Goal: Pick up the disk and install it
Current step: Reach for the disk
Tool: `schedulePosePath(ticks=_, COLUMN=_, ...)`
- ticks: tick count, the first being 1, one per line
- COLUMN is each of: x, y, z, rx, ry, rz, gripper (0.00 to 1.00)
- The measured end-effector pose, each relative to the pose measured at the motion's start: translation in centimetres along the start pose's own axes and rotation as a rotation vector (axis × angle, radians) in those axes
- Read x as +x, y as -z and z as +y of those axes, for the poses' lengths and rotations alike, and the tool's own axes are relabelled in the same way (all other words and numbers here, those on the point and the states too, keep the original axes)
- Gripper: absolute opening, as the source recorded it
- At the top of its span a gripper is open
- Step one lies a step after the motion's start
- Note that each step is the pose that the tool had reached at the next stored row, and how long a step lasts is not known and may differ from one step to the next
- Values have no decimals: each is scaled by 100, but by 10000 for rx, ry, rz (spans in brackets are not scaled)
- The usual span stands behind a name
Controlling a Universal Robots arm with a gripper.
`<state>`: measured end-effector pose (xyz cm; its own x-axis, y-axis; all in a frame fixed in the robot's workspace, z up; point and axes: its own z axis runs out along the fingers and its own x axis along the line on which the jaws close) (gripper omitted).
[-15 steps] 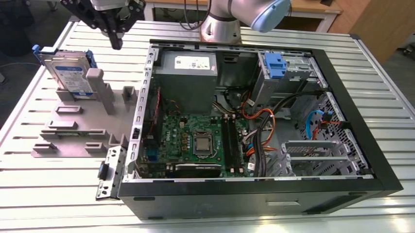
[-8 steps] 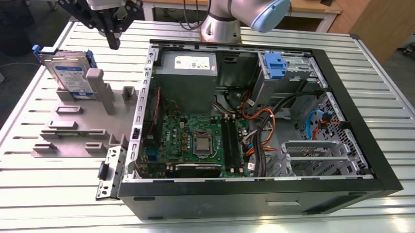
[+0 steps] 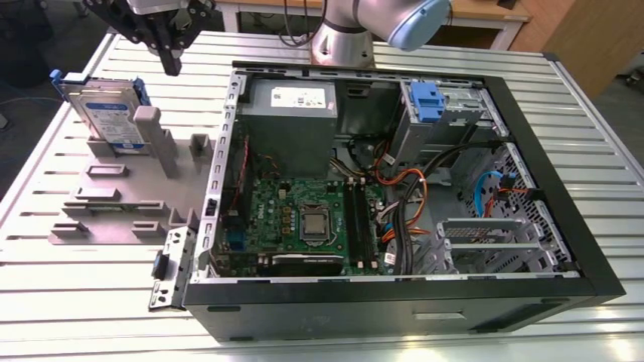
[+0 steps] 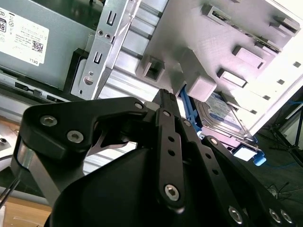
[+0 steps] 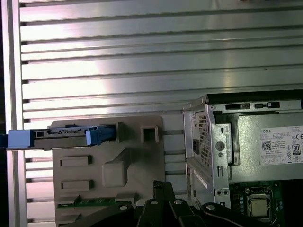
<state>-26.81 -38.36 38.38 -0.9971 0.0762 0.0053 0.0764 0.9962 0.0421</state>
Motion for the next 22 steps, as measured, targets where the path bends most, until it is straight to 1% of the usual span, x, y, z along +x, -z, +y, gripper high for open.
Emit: schedulePosePath(ticks=22, x=150, y=-8, z=35, rx=0, ry=0, rz=0, gripper=11)
